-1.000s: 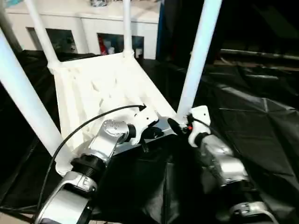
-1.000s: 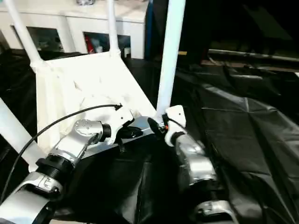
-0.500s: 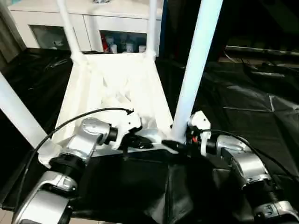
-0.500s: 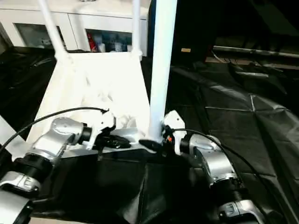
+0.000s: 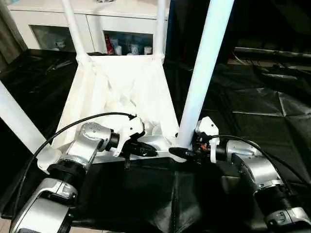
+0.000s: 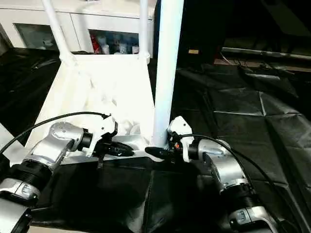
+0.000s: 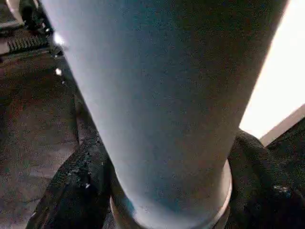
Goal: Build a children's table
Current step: Rotate leg to tighten
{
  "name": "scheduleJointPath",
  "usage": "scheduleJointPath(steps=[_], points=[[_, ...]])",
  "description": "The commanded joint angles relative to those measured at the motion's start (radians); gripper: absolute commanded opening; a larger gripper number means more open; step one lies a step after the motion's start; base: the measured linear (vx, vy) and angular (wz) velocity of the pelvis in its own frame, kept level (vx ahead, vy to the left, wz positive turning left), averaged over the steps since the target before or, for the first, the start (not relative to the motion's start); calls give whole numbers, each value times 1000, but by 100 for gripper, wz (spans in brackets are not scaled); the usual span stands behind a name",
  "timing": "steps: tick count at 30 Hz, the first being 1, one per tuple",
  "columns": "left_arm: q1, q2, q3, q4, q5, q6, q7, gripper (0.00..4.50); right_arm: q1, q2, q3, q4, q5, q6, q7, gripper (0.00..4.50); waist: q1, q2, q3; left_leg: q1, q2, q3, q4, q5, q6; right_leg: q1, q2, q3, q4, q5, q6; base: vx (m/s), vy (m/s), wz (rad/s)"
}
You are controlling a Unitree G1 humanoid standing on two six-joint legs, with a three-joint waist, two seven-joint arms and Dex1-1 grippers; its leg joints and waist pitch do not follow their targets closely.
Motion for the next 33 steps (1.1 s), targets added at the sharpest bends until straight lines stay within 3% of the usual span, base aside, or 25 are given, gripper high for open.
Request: scheduleJointPath(steps=[1, 3, 5, 6, 7, 9, 11, 12, 13, 14, 15, 16, 17, 20, 23, 25, 26, 29, 30, 31, 33], points=[[24, -23, -25, 38, 24, 6, 57, 0, 17, 22, 6, -5, 2, 15, -44, 276, -2, -12, -45, 2, 16, 4, -56, -159, 77, 50, -33, 29, -64, -53, -266, 0, 0, 0], [15, -67, -15, 61, 45, -6, 163, 0, 10, 78, -27, 57, -50, 2, -237, 274, -6, -12, -38, 4, 17, 4, -63, -205, 51, 42, -34, 30, -75, -149, -245, 0, 0, 0], [14, -121, -16, 64, 62, 14, 255, 0, 5, 164, -84, 113, -66, 27, -453, 274, -12, -13, -28, 10, 15, 1, -70, -295, 12, 32, -38, 30, -92, -348, -198, -51, -4, -2], [14, -130, -17, 65, 65, 18, 271, 0, 4, 179, -94, 119, -66, 33, -488, 274, -15, -12, -25, 17, 14, -4, -72, -350, -8, 23, -40, 30, -103, -466, -158, -56, -9, -2], [14, -145, -18, 65, 70, 24, 295, 0, 4, 204, -109, 127, -65, 44, -542, 274, -15, -19, -28, 18, 13, -7, -72, -359, -13, 25, -40, 28, -107, -502, -137, 0, 0, 0], [8, -201, -25, 73, 85, 43, 371, 0, 1, 280, -133, 146, -66, 60, -665, 274, -17, -10, -26, 18, 13, -16, -78, -388, -22, 19, -40, 28, -116, -559, -92, 0, 0, 0], [3, -237, -32, 77, 90, 53, 406, 0, -1, 316, -124, 149, -76, 59, -705, 274, -21, -10, -27, 20, 13, -16, -80, -404, -24, 15, -38, 29, -120, -543, -88, 0, 0, 0], [1, -245, -34, 78, 90, 55, 412, 0, -1, 323, -116, 148, -83, 57, -709, 274, -23, -11, -28, 17, 13, -18, -83, -401, -23, 19, -36, 27, -118, -515, -90, 0, 0, 0], [-1, -275, -46, 74, 94, 62, 417, 0, -7, 337, -72, 149, -120, 10, -703, 274, -22, -7, -29, 16, 13, -19, -84, -402, -23, 20, -35, 26, -117, -501, -92, 0, 0, 0], [0, -285, -54, 70, 95, 64, 412, 0, -10, 338, -55, 150, -134, -12, -693, 274, -25, -9, -30, 15, 13, -17, -85, -399, -21, 21, -34, 26, -117, -469, -98, 0, 0, 0], [0, -290, -60, 65, 96, 66, 404, 0, -12, 337, -49, 148, -135, -29, -679, 330, -25, -11, -31, 15, 12, -15, -84, -400, -12, 20, -34, 28, -117, -447, -106, 0, 0, 0], [1, -291, -63, 63, 98, 67, 398, 0, -14, 336, -50, 146, -131, -37, -668, 330, -26, -10, -32, 15, 12, -15, -84, -397, -8, 21, -35, 29, -115, -433, -112, 0, 0, 0], [2, -283, -70, 55, 100, 72, 376, 0, -18, 325, -55, 136, -117, -43, -632, 344, -27, -2, -34, 12, 13, -16, -85, -382, -3, 25, -34, 29, -112, -392, -125, 0, 0, 0], [4, -276, -71, 51, 103, 77, 366, 0, -20, 318, -55, 132, -112, -39, -617, 365, -28, -5, -35, 11, 14, -11, -83, -360, 9, 28, -32, 30, -106, -315, -155, 0, 0, 0], [14, -222, -75, 33, 103, 85, 299, 0, -7, 251, -35, 67, -71, -36, -456, 378, -27, -8, -37, 4, 14, -10, -81, -338, 29, 39, -33, 29, -103, -295, -161, 0, 0, 0], [18, -187, -73, 25, 101, 80, 256, 0, 1, 196, -15, 35, -61, -45, -350, 378, -27, -20, -38, -1, 14, -8, -79, -313, 47, 42, -35, 28, -103, -288, -162, 0, 0, 0], [22, -159, -72, 19, 98, 73, 219, 0, 5, 151, 0, 19, -54, -52, -270, 378, -25, -15, -42, -3, 15, -8, -76, -273, 56, 46, -38, 29, -98, -256, -171, 0, 0, 0], [28, -133, -70, 6, 91, 77, 180, 0, 8, 115, 6, 4, -48, -50, -203, 378, -25, -19, -46, -6, 16, -5, -67, -180, 79, 52, -35, 28, -80, -108, -217, 39, -10, 0], [36, -92, -65, -11, 73, 73, 112, 0, 7, 57, 8, -20, -27, -37, -104, 378, -23, -24, -48, -5, 14, -3, -62, -144, 97, 55, -34, 27, -73, -48, -236, 52, -11, 0], [38, -77, -63, -15, 69, 65, 93, 0, 4, 37, 8, -23, -24, -39, -77, 378, -19, -21, -50, -2, 14, -3, -60, -129, 109, 57, -33, 26, -69, -19, -246, 0, 0, 0], [41, -55, -52, -19, 58, 47, 63, 0, -6, -1, 9, -13, -24, -42, -26, 378, -18, -21, -48, -1, 17, 1, -56, -100, 141, 54, -33, 26, -63, 48, -276, 0, 0, 0]])
